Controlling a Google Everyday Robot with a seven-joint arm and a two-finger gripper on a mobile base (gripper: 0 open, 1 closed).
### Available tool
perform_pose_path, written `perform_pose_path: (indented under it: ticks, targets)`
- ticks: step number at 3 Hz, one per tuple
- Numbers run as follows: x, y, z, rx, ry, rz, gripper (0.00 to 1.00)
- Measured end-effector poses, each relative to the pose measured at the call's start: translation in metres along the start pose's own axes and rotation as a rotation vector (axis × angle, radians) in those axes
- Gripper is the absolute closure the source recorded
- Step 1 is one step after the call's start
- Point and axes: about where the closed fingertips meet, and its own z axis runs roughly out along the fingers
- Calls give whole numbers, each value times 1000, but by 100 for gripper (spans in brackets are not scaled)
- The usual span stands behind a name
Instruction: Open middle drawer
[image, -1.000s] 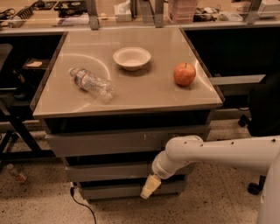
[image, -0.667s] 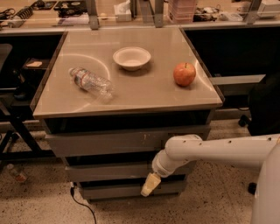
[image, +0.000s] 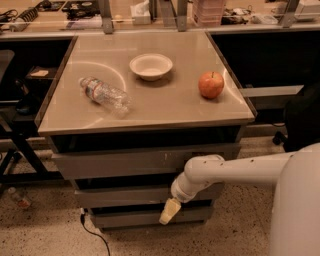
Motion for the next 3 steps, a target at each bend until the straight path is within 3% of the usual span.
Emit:
perform_pose_path:
  ticks: [1,2,3]
  targets:
    - [10,6,22,-16,65,-26,0]
    - [24,21,24,-35,126,-35,0]
    - [23,22,21,-35,126,-34,0]
